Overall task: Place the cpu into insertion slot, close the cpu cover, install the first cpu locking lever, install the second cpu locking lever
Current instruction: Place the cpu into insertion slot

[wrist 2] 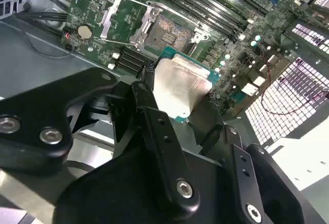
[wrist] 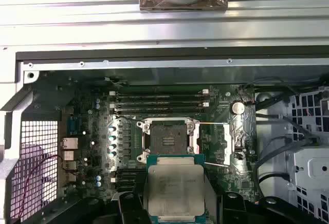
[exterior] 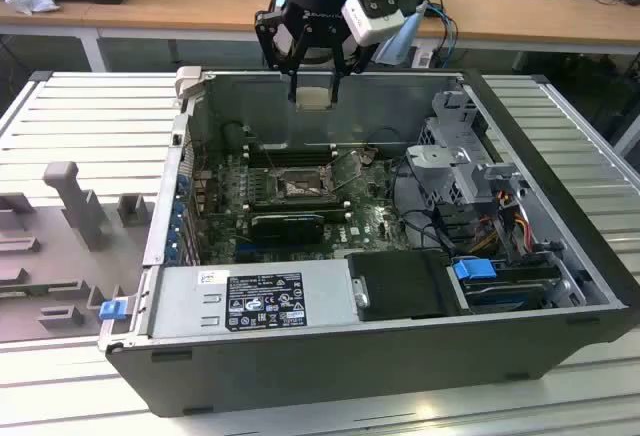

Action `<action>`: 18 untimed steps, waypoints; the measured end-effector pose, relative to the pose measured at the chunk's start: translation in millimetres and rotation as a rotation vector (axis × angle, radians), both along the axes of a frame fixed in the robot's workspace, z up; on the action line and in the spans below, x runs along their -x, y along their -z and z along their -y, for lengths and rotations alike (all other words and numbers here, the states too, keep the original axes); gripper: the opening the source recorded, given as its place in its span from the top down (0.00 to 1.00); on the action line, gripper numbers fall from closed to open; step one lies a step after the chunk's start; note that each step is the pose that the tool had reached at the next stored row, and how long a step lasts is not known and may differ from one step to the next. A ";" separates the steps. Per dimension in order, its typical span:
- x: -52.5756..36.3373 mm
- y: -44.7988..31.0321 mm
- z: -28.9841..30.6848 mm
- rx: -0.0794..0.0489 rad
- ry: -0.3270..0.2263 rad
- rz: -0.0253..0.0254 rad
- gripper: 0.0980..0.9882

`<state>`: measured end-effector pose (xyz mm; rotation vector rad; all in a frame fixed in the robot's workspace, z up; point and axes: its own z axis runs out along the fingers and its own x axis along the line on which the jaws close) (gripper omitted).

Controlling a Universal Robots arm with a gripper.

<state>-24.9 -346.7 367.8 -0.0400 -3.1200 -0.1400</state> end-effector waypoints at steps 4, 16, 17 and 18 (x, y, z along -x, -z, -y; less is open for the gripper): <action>0.0 0.1 0.0 0.000 0.077 -0.0004 0.52; -0.1 4.1 0.0 0.007 0.127 -0.0019 0.52; -0.1 4.2 0.0 0.007 0.135 -0.0019 0.52; -0.2 4.5 0.0 0.007 0.155 -0.0019 0.52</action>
